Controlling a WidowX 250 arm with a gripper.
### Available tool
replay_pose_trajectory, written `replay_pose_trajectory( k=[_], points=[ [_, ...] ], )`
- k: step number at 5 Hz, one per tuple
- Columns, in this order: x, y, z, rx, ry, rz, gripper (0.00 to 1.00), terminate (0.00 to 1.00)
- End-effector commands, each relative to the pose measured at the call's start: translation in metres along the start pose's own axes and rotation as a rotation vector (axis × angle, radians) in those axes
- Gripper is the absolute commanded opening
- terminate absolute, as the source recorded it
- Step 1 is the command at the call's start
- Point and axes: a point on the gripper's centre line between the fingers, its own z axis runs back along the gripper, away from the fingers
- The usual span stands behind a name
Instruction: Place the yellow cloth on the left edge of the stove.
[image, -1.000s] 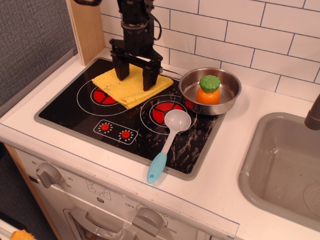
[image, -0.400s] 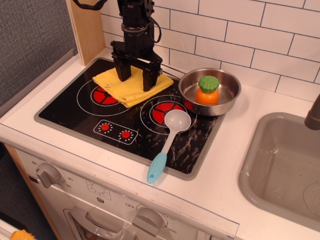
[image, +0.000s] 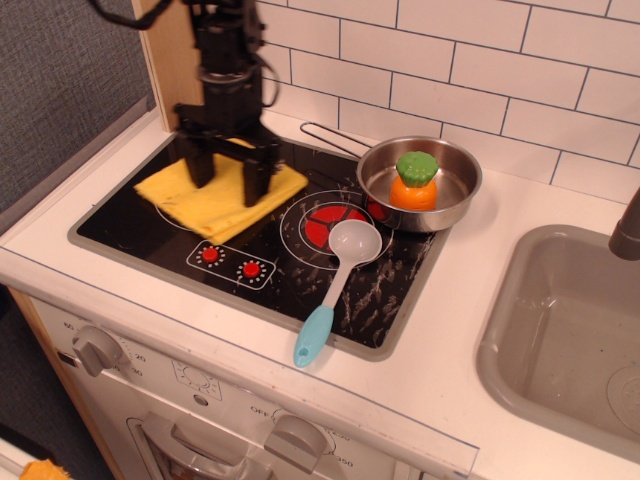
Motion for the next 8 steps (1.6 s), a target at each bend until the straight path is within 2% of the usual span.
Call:
replay_pose_trajectory(
  k=[1, 3, 4, 6, 7, 8],
  points=[
    [-0.045, 0.037, -0.005, 0.011, 0.050, 0.106, 1.00, 0.00],
    [-0.067, 0.018, -0.006, 0.003, 0.047, 0.082, 1.00, 0.00],
    [-0.064, 0.019, 0.000, -0.001, 0.014, 0.085, 1.00, 0.00],
    [-0.053, 0.013, 0.050, 0.016, -0.129, 0.013, 1.00, 0.00],
    [-0.057, 0.009, 0.058, 0.036, -0.133, -0.005, 1.00, 0.00],
    [-0.058, 0.009, 0.055, 0.051, -0.116, 0.008, 1.00, 0.00]
  ],
)
